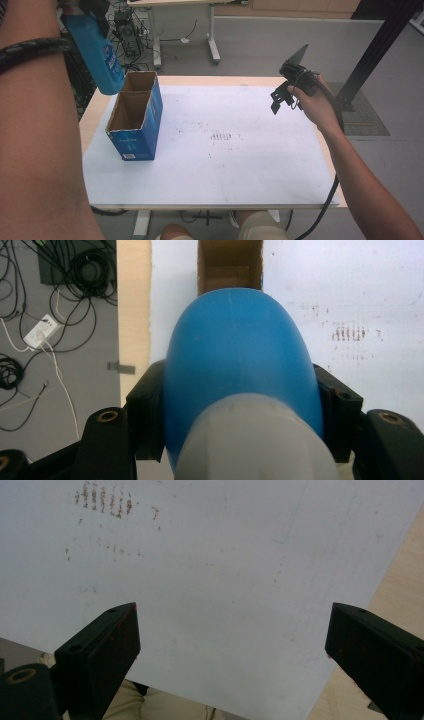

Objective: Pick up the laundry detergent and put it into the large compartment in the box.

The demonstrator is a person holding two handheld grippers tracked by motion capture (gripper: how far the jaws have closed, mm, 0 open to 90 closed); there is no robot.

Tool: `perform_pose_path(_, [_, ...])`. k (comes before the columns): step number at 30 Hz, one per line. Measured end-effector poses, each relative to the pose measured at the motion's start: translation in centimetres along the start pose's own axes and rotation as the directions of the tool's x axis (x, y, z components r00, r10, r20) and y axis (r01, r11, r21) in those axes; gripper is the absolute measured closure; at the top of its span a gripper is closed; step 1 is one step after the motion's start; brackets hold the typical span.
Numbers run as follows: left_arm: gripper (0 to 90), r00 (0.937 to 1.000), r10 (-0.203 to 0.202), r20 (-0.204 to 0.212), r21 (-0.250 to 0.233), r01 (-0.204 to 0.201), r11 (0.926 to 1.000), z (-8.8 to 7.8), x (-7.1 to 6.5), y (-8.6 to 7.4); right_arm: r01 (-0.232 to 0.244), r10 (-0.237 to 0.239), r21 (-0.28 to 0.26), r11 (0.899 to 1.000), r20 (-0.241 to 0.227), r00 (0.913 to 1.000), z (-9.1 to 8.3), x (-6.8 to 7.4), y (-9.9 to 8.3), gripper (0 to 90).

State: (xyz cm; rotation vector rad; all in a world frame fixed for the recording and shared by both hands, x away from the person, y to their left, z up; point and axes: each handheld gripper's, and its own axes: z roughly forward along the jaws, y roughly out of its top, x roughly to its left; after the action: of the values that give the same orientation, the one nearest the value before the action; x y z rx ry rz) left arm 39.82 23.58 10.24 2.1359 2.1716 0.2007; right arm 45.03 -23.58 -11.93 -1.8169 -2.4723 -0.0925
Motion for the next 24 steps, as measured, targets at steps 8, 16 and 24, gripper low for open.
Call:
perform_pose_path(8, [37.2,1.0,-0.001,-0.002,0.006,0.001,1.0,1.4,0.2,0.1,0.004,-0.004,0.001,1.0,-0.002,1.0,0.1,0.2,-0.1,7.5])
perform_pose_path(16, [37.2,1.0,0.001,0.007,0.023,-0.001,0.9997,3.6,0.3,0.4,0.005,-0.005,0.0,1.0,0.001,1.0,0.0,0.3,-0.3,7.6])
perform_pose_path(24, [37.2,0.9999,0.01,0.005,0.039,-0.01,0.9992,5.5,0.2,0.6,0.007,-0.007,0.002,1.0,0.003,1.0,0.2,0.4,-0.3,7.5])
